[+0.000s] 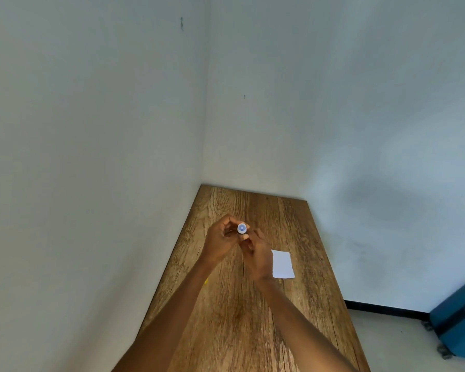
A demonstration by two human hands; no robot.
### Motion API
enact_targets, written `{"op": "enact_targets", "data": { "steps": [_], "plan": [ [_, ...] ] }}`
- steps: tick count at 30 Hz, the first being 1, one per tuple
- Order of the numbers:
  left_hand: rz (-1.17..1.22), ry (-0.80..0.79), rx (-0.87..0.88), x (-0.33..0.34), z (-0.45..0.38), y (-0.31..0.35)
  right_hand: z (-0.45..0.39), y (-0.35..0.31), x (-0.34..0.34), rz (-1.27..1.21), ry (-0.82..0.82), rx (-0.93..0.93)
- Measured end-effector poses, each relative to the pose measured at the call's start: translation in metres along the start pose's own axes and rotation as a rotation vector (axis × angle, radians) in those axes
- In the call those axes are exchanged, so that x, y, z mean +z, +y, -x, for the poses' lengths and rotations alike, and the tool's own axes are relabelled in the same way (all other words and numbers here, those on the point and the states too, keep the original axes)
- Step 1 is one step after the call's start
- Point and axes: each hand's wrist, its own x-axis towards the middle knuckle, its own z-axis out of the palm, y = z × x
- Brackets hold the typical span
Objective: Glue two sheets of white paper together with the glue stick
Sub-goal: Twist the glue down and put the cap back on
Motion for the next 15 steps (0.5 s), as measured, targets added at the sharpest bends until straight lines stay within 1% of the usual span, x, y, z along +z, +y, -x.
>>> {"op": "enact_targets", "data": {
  "steps": [2,4,8,12,13,15],
  "plan": [
    [-0.03,0.021,0.002,0.006,0.002,-0.001,0.0,-0.002,0.003,0.025,0.074,0.074],
    [-0.057,0.048,0.002,0.009,0.005,-0.003,0.001,-0.004,0.008,0.034,0.105,0.117],
    [-0.11,0.059,-0.004,0.008,0.011,-0.008,0.003,-0.003,0.012,0.062,0.086,0.154],
    [-0.126,0.086,-0.027,-0.001,0.016,-0.017,0.006,-0.003,0.02,0.029,-0.051,0.14],
    [-0.122,0.107,-0.033,-0.004,0.017,-0.02,0.008,-0.003,0.024,0.012,-0.116,0.154],
    [-0.122,0.144,-0.044,-0.013,0.018,-0.027,0.013,0.004,0.031,-0.011,-0.301,0.197]
  ]
}}
